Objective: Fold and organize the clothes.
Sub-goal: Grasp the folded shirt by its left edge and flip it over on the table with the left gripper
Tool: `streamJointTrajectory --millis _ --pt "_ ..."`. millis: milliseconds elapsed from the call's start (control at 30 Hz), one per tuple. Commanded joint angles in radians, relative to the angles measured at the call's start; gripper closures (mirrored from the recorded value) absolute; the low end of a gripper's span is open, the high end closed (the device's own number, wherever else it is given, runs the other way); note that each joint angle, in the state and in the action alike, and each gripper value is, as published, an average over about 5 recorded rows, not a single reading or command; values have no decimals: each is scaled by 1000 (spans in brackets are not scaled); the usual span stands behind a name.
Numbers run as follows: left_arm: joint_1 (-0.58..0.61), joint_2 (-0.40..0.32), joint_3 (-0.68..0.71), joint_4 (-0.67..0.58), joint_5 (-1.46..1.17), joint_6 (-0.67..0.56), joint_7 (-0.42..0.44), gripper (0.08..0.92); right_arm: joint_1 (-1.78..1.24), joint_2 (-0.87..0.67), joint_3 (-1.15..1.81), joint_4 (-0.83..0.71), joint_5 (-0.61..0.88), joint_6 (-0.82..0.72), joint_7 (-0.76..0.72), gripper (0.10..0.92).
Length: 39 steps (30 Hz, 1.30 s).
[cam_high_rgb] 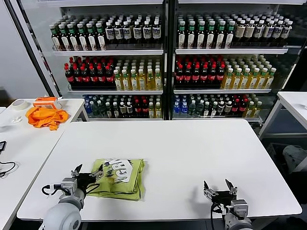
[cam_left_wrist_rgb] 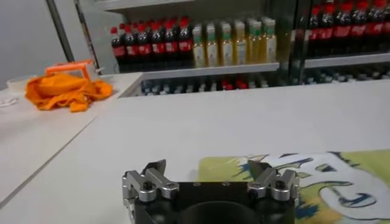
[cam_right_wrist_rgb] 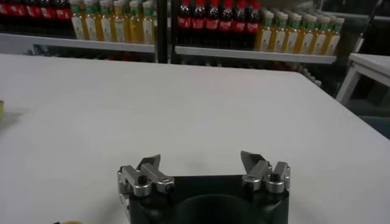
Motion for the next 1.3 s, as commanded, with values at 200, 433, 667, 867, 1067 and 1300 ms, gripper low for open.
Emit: streamJointTrajectory --millis 200,433,667,867,1067,1300 --pt "39 -32 -4 -6 -5 57 -42 177 0 -2 4 -9 5 5 -2 203" --pt "43 -60 14 17 48 32 -71 177 1 -4 0 -14 6 8 -1 203" --pt "36 -56 7 27 18 32 -72 177 6 -7 -8 -14 7 7 -1 203" --pt "29 -44 14 22 3 33 -58 189 7 -3 -7 -17 7 7 0 203" --pt "30 -49 34 29 -28 40 -36 336 6 -2 1 -17 10 6 1 203" --pt "29 -55 43 27 -60 47 -34 536 1 -3 12 -17 15 6 2 203"
